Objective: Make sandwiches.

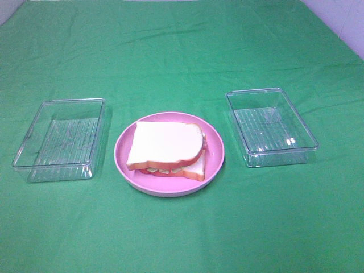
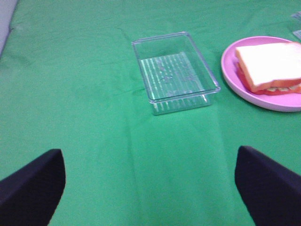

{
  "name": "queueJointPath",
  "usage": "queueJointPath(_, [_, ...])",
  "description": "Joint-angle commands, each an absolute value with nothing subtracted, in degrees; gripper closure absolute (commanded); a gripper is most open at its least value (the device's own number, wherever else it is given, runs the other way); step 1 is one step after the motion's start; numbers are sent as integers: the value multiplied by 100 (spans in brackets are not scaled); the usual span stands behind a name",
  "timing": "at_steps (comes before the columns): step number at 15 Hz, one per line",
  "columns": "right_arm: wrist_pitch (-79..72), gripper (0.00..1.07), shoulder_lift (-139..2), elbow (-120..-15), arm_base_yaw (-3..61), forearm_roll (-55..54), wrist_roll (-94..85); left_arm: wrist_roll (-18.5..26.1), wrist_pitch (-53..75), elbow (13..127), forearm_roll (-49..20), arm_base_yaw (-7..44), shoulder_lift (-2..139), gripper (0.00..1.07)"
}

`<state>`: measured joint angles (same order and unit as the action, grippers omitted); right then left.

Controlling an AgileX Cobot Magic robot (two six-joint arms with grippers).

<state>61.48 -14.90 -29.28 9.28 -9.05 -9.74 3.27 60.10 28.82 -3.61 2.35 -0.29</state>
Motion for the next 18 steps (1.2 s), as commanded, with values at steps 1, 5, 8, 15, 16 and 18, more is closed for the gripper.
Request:
queueJointPath(1, [6131,31,-1060,-2893,292,-934,-1049,327,5947,2876,-378,-206,-143,14])
queueJointPath(5, [6125,31,-275,-2893,201,-934,-1049,327,5947,2876,-378,-258,-160,14])
queueJointPath(8, [6125,31,-11,-2893,201,-934,-1049,321,5947,2876,-378,-258,-143,14])
queueJointPath(15, [6125,31,115,-2893,-195,-945,-1049,315,5947,2876,-372,-258,-143,14])
queueJointPath(16, [6125,31,115,-2893,-195,-945,-1049,315,5947,2876,-372,-258,-143,14])
queueJointPath(18, [6125,31,120,-2893,-195,-945,-1049,315,5947,2876,-372,-258,-143,14])
